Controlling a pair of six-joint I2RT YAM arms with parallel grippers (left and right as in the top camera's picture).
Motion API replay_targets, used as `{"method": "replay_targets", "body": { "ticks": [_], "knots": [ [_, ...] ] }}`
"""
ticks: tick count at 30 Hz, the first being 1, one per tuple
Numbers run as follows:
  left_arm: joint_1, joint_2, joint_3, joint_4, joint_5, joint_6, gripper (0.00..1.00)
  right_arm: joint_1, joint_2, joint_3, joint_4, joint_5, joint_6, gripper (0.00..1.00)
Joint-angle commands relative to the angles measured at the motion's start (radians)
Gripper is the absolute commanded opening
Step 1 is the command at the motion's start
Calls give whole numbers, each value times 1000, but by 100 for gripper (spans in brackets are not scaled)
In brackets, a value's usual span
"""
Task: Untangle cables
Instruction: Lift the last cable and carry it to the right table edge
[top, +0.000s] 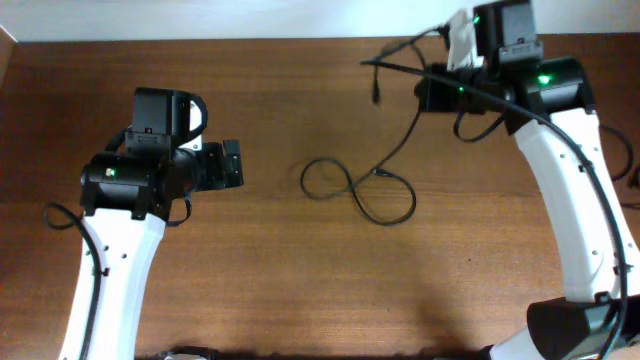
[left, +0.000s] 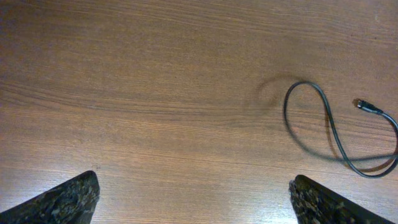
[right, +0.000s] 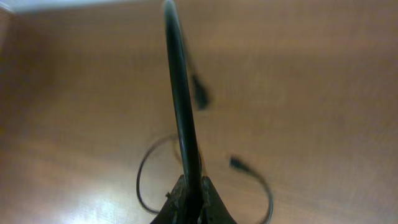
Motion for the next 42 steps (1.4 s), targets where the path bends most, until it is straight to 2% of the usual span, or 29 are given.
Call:
{"method": "replay_targets", "body": {
  "ticks": [1, 7, 11, 17, 26, 33, 42],
  "knots": [
    [0, 3, 1, 2, -10, -2, 99, 0, -22, 56, 98, 182, 9, 4],
    [0, 3, 1, 1, -10, -2, 99, -5, -22, 56, 280, 478, 9, 4],
    [0, 3, 1, 1, -10, -2, 99, -63, -22, 56, 427, 623, 9, 4],
    [0, 3, 1, 2, -10, -2, 99, -267, -22, 56, 557, 623, 8, 4],
    [0, 3, 1, 2, -10, -2, 99, -507, -22, 56, 559, 615, 8, 4],
    [0, 3, 1, 2, -10, -2, 99, -535, -3, 56, 536, 562, 8, 4],
    [0, 3, 1, 2, -10, -2, 99, -533, 111, 55, 483, 430, 8, 4]
  ]
}}
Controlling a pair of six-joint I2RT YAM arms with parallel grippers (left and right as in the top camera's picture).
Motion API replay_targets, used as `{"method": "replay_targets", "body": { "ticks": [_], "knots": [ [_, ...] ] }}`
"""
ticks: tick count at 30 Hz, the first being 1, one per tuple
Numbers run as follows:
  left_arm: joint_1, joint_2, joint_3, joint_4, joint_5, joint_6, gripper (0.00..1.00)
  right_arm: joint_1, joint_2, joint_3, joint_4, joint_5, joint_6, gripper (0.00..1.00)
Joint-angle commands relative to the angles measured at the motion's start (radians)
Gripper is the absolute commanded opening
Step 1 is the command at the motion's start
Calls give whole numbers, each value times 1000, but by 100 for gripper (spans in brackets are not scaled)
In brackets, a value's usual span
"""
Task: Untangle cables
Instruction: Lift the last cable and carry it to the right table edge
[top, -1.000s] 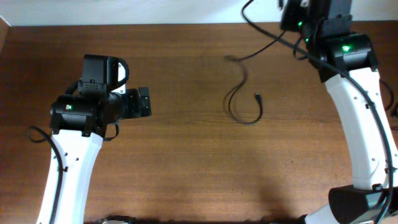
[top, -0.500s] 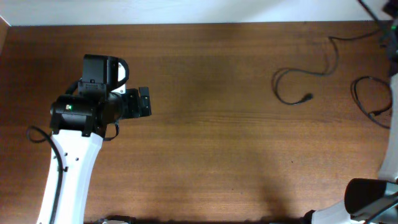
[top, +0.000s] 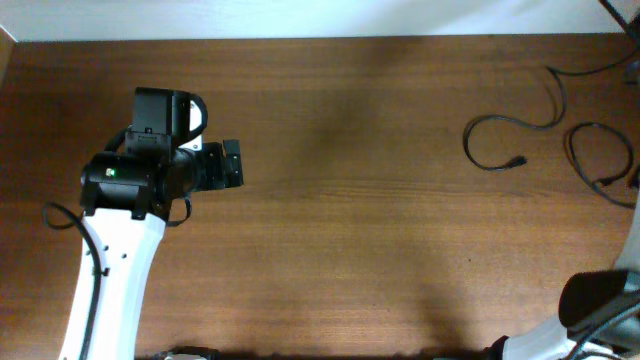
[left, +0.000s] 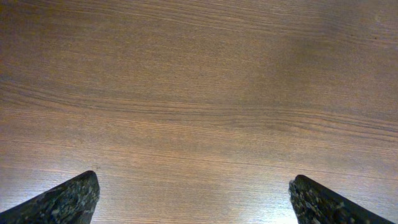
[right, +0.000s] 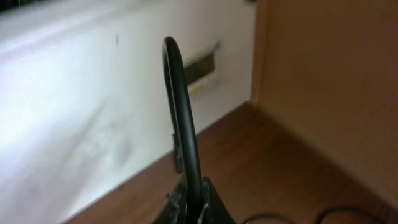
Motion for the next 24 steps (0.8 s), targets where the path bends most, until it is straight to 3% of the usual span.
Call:
{"method": "replay_targets", "body": {
  "ticks": [1, 10, 15, 19, 21, 24],
  "knots": [
    [0, 3, 1, 2, -10, -2, 99, 5, 51, 16, -26, -58, 8, 4],
    [0, 3, 1, 2, -10, -2, 99, 10, 169, 16, -201, -219, -11, 4],
    [0, 3, 1, 2, -10, -2, 99, 40, 236, 16, -288, -379, -231, 4],
    [0, 3, 1, 2, -10, -2, 99, 72, 280, 16, -344, -380, -263, 5],
    [0, 3, 1, 2, -10, -2, 99, 83, 301, 13, -362, -380, -263, 13],
    [0, 3, 1, 2, -10, -2, 99, 89, 330, 11, -401, -380, -263, 45]
  ]
}}
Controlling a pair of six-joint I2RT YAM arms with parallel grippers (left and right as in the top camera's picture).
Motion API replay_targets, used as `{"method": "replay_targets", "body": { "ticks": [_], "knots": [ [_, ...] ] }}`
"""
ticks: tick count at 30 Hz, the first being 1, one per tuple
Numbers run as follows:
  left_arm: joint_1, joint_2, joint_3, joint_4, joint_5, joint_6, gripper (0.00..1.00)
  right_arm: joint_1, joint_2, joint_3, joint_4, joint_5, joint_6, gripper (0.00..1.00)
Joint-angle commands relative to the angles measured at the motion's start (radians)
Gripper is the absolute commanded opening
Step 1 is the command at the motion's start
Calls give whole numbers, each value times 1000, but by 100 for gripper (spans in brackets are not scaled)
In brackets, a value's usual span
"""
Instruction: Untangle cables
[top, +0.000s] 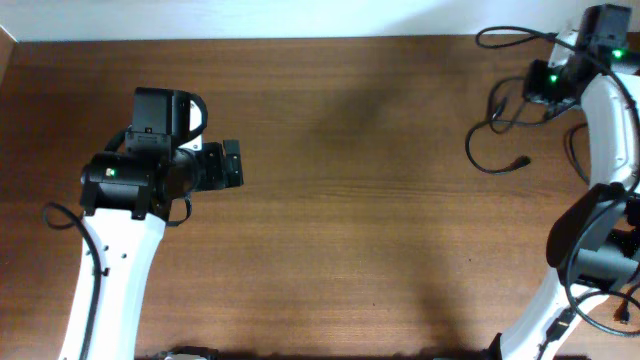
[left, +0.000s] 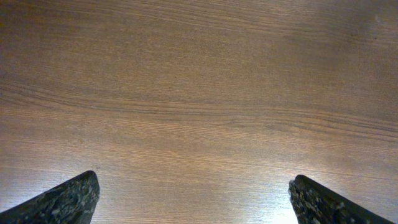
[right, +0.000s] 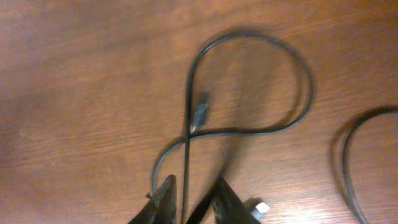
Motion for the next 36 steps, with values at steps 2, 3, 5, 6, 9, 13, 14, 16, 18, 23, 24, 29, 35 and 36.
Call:
{"method": "replay_targets", "body": {
  "ticks": [2, 3, 5, 6, 9, 13, 14, 16, 18, 23, 24, 29, 35, 36],
  "knots": [
    [0, 3, 1, 2, -10, -2, 99, 4, 37, 10, -55, -19, -14, 60],
    [0, 3, 1, 2, -10, -2, 99, 4, 37, 10, -61, -19, -14, 63],
    [0, 3, 1, 2, -10, -2, 99, 3, 35, 11, -72, -19, -14, 70],
    [0, 3, 1, 2, -10, -2, 99, 3, 35, 11, -85, -19, -14, 73],
    [0, 3, 1, 2, -10, -2, 99, 3, 34, 11, -125, -19, -14, 77],
    [0, 3, 1, 1, -10, -2, 99, 3, 19, 14, -206, -24, -14, 78],
    [0, 3, 1, 1, -10, -2, 99, 3, 3, 14, -238, -27, -14, 78],
    [0, 3, 1, 2, -10, -2, 99, 4, -40, 14, -296, -27, -14, 78],
    [0, 3, 1, 2, -10, -2, 99, 4, -84, 14, -324, -27, -14, 78],
    [0, 3, 1, 2, -10, -2, 99, 5, -229, 14, -395, -56, -14, 78],
    [0, 3, 1, 2, -10, -2, 99, 5, -264, 14, -415, -72, -14, 78],
    [0, 3, 1, 2, -10, -2, 99, 5, -417, 14, -533, -198, -13, 78],
    [0, 3, 1, 2, -10, -2, 99, 5, -524, 14, -675, -262, -14, 77],
    [0, 3, 1, 2, -10, -2, 99, 5, -533, 14, -682, -262, -14, 78]
  ]
}}
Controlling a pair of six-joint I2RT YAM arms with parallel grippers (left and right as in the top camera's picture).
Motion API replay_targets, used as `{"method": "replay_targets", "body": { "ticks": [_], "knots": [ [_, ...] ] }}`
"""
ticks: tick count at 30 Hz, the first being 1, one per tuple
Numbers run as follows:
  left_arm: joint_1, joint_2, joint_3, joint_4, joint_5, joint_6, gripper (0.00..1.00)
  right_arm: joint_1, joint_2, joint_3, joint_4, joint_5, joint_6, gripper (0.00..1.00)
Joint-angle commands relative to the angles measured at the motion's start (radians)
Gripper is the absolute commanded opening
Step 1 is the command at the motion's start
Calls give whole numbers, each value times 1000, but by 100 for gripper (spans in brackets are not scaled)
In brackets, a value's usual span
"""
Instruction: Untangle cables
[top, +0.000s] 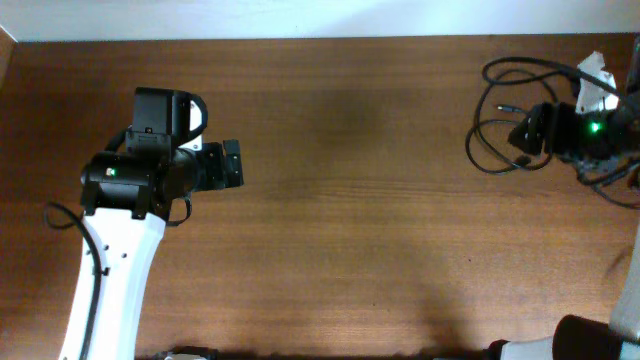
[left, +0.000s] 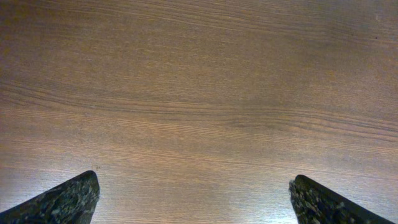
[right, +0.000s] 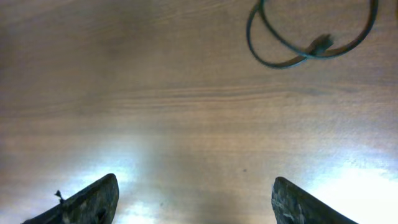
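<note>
Black cables (top: 486, 160) lie in loose loops at the table's far right end, partly hidden under my right arm. In the right wrist view one cable loop (right: 280, 56) with a small plug (right: 319, 43) lies on the wood ahead of the fingers. My right gripper (right: 195, 180) is open with nothing between its fingers; in the overhead view the right gripper (top: 522, 132) points left beside the loops. My left gripper (top: 233, 165) stands open over bare wood at the left, also open in its own view, left gripper (left: 193, 178), with no cable near it.
The brown wooden table (top: 350, 220) runs the full width, with a white wall along its back edge (top: 300, 38). Another black cable (top: 612, 196) curls at the right edge by my right arm.
My right gripper, narrow around a cable at the back right corner, is now open and empty, a little nearer the front. The cable lies on the table. The left arm has not moved.
My right gripper first held a cable raised at the back, its loops lying mid-table. Then the loops lay at the right end, the cable still held. Then the gripper was low over them in the back right corner. Now it is open.
</note>
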Motion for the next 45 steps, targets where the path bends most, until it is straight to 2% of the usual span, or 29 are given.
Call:
{"method": "replay_targets", "body": {
  "ticks": [1, 45],
  "knots": [
    [0, 2, 1, 2, -10, -2, 99, 1, -42, 11, -23, -42, 0, 99],
    [0, 2, 1, 2, -10, -2, 99, 1, -37, 11, -40, -42, 0, 99]
  ]
}}
